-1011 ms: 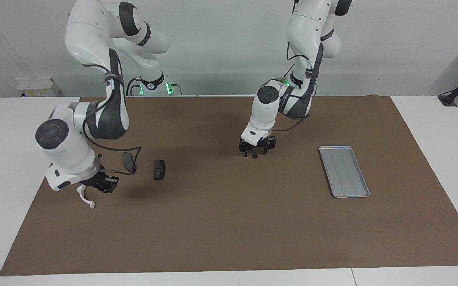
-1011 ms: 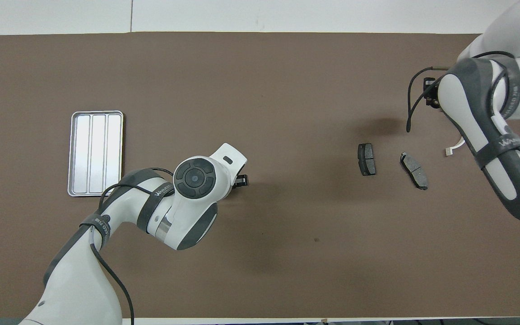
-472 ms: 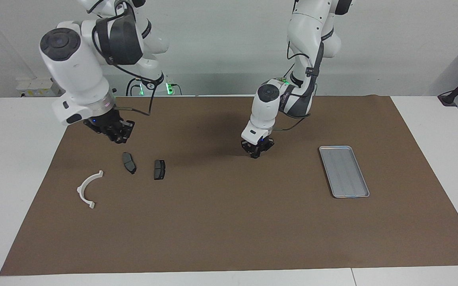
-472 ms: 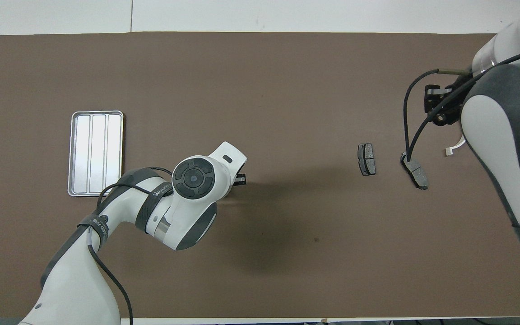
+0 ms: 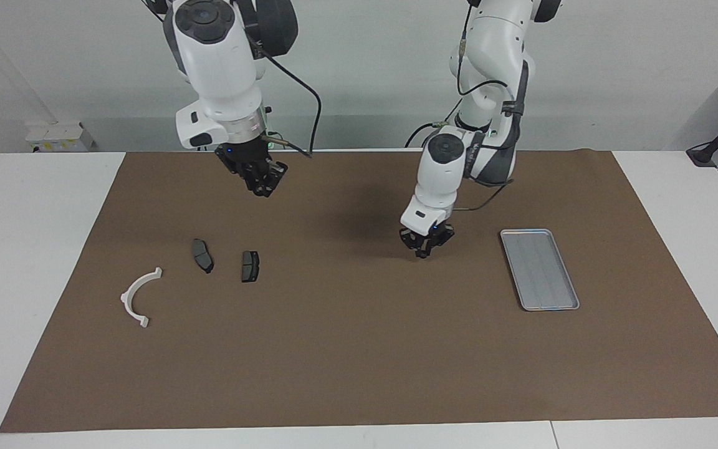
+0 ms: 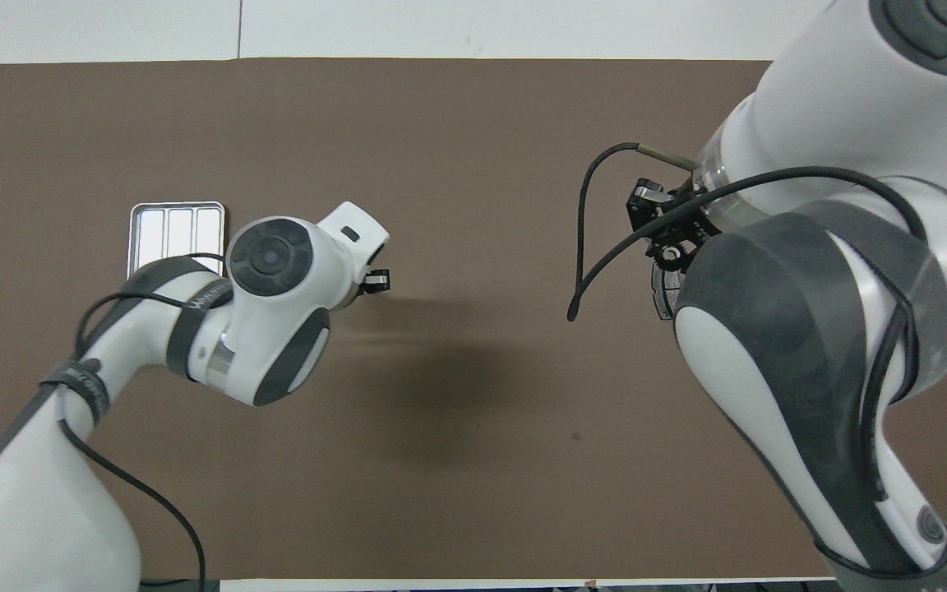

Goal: Pick bearing gear from pile to tray

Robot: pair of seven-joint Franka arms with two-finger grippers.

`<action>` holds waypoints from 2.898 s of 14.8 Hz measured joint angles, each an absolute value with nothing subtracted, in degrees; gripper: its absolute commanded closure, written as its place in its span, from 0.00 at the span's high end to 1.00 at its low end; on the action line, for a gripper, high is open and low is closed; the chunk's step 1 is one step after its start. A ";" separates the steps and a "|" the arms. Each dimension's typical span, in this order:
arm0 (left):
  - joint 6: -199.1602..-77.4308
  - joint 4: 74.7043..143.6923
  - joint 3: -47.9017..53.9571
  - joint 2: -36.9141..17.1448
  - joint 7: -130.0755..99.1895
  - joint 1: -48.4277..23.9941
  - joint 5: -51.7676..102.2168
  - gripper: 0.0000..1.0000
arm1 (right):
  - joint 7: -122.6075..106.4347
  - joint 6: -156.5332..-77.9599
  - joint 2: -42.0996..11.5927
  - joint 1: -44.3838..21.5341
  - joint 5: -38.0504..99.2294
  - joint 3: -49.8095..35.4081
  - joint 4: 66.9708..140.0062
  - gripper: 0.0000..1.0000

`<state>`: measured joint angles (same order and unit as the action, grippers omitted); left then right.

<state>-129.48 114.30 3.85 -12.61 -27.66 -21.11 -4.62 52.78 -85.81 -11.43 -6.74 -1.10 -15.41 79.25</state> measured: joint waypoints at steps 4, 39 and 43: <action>-124.09 112.09 3.42 -8.22 -8.60 -6.60 -4.67 0.00 | 57.98 -85.83 -11.23 -8.61 -0.53 -15.42 79.24 0.00; -134.96 128.41 5.10 -7.92 9.44 2.81 -1.03 1.00 | 85.36 -129.40 -29.73 -26.32 -6.69 -14.28 98.77 1.00; -131.63 123.36 5.07 -7.77 6.27 1.66 -0.76 1.00 | 79.57 -123.13 -25.68 -18.06 -6.73 -14.25 94.11 1.00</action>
